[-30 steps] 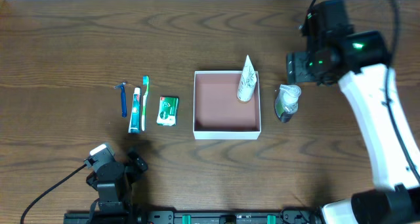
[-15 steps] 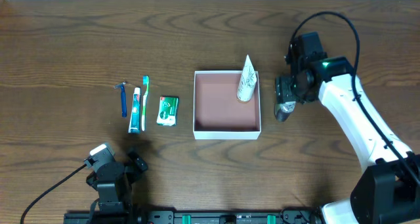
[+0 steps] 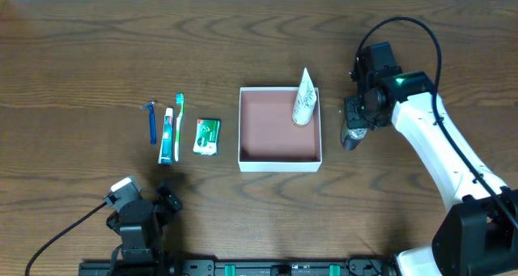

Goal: Pack container
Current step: 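Grasp the blue foam pump bottle with the right gripper, then place the pump bottle into the box beside the Pantene tube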

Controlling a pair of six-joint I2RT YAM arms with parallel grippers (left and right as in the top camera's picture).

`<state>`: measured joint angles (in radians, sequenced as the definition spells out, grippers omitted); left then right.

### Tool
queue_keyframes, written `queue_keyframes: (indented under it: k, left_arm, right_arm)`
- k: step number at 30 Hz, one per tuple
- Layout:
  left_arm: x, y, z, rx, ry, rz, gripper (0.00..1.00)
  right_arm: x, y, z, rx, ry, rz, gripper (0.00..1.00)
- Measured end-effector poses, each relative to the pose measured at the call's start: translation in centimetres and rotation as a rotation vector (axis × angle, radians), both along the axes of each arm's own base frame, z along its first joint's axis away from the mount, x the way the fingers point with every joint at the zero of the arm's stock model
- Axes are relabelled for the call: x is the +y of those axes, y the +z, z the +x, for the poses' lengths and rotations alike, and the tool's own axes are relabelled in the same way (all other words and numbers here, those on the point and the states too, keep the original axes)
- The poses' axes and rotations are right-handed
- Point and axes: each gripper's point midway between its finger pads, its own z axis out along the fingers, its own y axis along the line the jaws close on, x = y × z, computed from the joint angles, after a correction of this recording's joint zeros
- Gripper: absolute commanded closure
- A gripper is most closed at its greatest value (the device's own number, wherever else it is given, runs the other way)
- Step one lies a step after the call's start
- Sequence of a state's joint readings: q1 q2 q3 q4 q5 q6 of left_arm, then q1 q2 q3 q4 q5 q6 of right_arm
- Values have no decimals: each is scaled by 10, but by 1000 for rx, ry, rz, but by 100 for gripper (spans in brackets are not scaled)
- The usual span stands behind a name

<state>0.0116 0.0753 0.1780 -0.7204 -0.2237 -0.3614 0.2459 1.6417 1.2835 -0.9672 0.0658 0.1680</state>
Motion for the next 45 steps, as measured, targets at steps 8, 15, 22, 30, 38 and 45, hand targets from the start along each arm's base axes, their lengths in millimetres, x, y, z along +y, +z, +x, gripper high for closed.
queue_keyframes:
  k: [8,15,22,30,38,45]
  left_arm:
    - [0,0,0,0,0,0,2]
    - [0,0,0,0,0,0,2]
    - [0,0,0,0,0,0,2]
    - [0,0,0,0,0,0,2]
    - [0,0,0,1,0,0,2]
    - [0,0,0,0,0,0,2]
  right_arm:
    - [0,0,-3,7,-15,-3,66]
    - [2,19,-28,48,1,-8,65]
    - [44,114,-50,-191,138,84,62]
    - [90,164,-66,-357,237,217,61]
    - [119,114,-41,-227,206,210,67]
    - [133,59,-22,-106,158,166,64]
